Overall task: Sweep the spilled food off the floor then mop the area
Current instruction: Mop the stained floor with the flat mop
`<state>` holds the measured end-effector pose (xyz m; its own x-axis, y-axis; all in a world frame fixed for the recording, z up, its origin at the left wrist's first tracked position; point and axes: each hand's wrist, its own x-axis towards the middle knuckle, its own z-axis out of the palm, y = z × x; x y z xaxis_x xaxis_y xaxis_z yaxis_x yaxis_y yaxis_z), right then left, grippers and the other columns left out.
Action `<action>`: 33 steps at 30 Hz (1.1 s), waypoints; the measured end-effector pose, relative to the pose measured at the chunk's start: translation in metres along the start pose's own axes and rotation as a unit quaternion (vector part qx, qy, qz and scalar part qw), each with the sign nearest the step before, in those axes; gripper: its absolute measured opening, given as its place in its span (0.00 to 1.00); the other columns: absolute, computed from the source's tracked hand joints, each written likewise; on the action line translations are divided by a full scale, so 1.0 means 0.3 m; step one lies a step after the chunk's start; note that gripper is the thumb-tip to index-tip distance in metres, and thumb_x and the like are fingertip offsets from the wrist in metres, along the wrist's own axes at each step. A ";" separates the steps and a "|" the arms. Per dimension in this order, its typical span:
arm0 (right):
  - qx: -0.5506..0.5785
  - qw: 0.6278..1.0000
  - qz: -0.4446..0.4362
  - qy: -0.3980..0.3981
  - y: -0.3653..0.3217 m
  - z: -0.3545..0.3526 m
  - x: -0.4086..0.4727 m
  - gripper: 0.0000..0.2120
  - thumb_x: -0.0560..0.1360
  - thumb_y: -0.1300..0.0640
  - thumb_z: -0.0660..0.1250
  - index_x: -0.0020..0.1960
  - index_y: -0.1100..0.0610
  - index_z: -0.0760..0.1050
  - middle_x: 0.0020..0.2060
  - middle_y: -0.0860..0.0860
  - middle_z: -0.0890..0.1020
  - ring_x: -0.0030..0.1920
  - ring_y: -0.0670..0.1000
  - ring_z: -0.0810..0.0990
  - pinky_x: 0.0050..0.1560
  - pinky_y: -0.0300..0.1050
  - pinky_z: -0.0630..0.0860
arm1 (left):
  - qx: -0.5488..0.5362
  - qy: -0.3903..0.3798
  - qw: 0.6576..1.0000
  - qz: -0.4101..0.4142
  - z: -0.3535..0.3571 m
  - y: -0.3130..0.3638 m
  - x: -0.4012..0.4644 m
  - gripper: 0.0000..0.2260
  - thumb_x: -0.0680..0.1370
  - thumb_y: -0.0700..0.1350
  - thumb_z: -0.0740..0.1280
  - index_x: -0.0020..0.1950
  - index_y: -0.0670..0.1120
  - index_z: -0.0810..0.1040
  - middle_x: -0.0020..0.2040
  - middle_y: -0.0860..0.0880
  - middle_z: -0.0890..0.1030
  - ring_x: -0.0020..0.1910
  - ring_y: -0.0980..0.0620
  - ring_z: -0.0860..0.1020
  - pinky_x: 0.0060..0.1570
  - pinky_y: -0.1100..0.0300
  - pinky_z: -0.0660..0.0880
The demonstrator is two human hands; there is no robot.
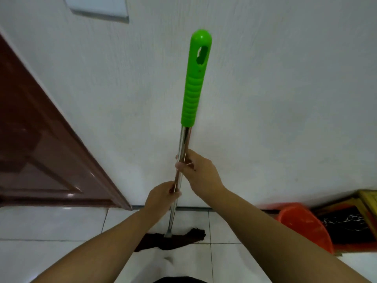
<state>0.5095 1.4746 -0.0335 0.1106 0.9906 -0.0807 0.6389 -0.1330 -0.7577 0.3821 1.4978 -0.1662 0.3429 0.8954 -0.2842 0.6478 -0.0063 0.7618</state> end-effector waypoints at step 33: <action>0.014 0.990 0.135 -0.024 0.082 0.152 0.139 0.14 0.78 0.53 0.63 0.63 0.54 0.74 0.48 0.50 0.80 0.46 0.47 0.78 0.51 0.43 0.77 | -0.012 -0.046 0.984 -0.174 -0.035 -0.169 0.151 0.24 0.74 0.53 0.68 0.64 0.41 0.70 0.59 0.46 0.76 0.56 0.48 0.77 0.50 0.59 0.71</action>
<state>0.4951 1.5142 -0.0852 0.2371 0.9197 -0.3128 0.5700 -0.3924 -0.7219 0.3575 1.5433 -0.2117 0.1638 0.7975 -0.5806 0.7203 0.3055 0.6228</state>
